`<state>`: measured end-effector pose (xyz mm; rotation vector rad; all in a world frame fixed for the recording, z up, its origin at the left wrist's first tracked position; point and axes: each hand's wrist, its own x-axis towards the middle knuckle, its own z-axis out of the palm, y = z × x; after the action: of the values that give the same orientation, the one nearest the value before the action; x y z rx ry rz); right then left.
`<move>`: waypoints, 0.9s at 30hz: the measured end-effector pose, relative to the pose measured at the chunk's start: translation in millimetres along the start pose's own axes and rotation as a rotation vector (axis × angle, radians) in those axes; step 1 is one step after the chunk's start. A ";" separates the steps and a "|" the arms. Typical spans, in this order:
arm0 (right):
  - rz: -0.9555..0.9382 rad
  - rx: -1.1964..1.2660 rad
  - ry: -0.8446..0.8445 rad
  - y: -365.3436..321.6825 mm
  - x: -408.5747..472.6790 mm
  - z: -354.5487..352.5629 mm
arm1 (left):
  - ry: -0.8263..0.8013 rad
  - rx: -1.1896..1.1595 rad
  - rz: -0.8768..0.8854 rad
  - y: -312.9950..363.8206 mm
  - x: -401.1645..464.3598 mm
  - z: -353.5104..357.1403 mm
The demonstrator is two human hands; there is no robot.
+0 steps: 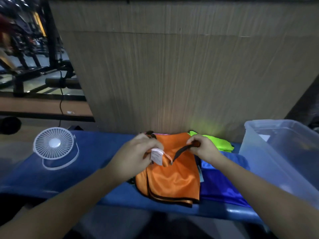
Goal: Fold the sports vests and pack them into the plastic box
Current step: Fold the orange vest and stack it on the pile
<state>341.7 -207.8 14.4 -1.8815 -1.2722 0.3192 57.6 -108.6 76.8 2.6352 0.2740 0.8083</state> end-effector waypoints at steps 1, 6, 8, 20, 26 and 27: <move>-0.010 -0.012 -0.011 1.7 -6.2 2.8 | -0.015 0.005 0.010 2.0 -9.3 5.3; -0.104 -0.073 -0.051 14.4 -27.5 15.3 | -0.142 0.099 0.052 4.3 -45.4 26.8; -0.133 -0.107 -0.084 21.0 -33.7 19.5 | -0.208 0.101 0.057 3.6 -56.5 36.0; -0.066 -0.295 -0.348 28.0 -23.3 6.1 | -0.598 -0.248 -0.181 -11.5 -53.0 48.9; -0.121 -0.411 -0.081 24.2 42.9 9.4 | 0.037 -0.113 -0.487 -63.3 58.1 45.2; -0.129 -0.459 -0.069 23.8 55.0 10.8 | 0.042 -0.021 -0.533 -74.7 75.6 49.7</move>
<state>375.7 -158.7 2.4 -2.1651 -1.6081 0.0206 142.1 -33.1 46.5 2.3502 0.9227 0.6716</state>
